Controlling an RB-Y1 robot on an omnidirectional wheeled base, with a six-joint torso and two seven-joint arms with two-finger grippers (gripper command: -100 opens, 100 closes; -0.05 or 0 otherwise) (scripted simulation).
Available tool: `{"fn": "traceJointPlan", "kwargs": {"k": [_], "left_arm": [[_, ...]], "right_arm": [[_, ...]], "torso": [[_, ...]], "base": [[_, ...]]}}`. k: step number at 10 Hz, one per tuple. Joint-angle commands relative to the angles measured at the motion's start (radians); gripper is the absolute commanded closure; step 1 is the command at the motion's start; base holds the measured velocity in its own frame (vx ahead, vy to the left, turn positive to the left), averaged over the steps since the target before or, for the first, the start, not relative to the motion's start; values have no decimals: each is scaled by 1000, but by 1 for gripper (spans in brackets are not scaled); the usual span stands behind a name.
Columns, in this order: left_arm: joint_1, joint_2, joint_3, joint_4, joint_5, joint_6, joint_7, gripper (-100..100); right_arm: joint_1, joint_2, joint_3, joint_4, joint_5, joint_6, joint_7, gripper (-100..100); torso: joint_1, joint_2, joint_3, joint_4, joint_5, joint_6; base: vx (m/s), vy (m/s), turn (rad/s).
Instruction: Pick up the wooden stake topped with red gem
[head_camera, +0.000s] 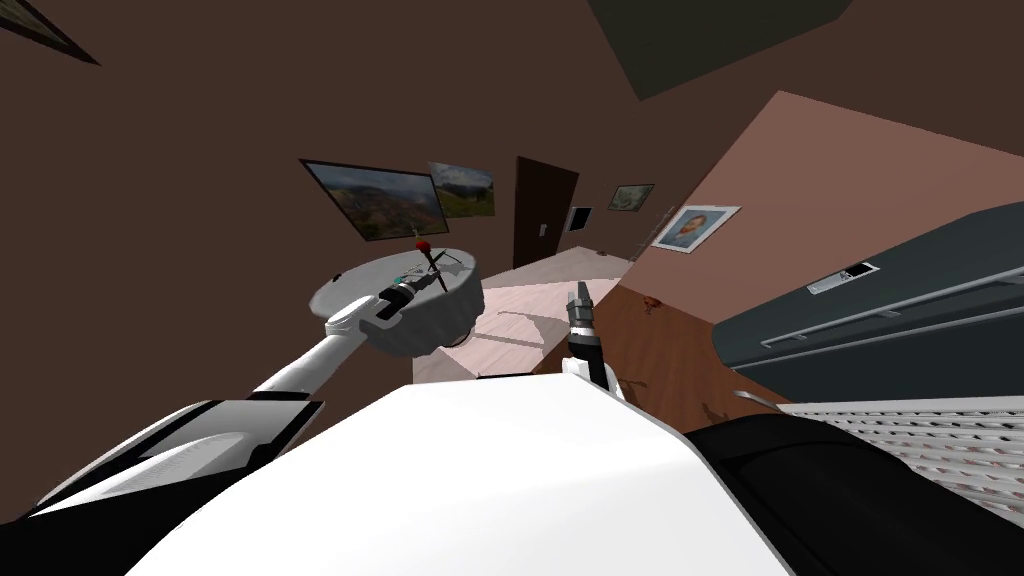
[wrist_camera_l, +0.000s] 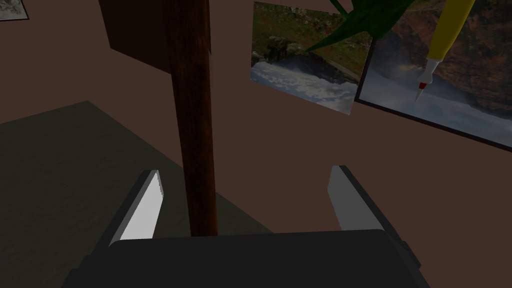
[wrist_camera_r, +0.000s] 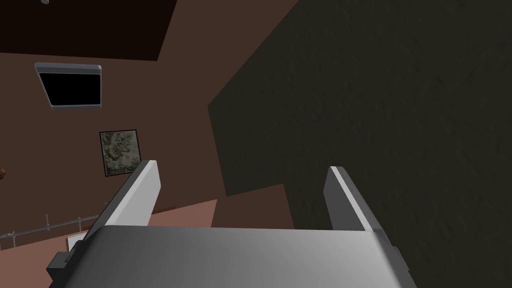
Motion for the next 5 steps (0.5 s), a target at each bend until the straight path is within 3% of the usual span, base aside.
{"fn": "traceJointPlan", "kwargs": {"k": [1, 2, 4, 5], "left_arm": [[-50, -7, -18, 50, -2, -39, -1, -100], [-90, -7, -18, 89, -2, -39, -1, -100], [-90, -7, -18, 126, -2, -39, -1, -100], [-136, -31, -60, 160, -12, -82, -5, -100]], "right_arm": [[0, 0, 0, 0, 0, 0, 0, 0], [0, 0, 0, 0, 0, 0, 0, 0], [0, 0, 0, 0, 0, 0, 0, 0], [0, 0, 0, 0, 0, 0, 0, 0]], "torso": [[0, 0, 0, 0, 0, 0], [0, 1, 1, 1, 0, 0], [1, -1, -1, 0, 0, 0], [2, -2, -1, 0, 0, 0]], "base": [[-70, -29, 57], [-36, -15, 4], [1, -1, -4], [-40, -19, 85]]}}
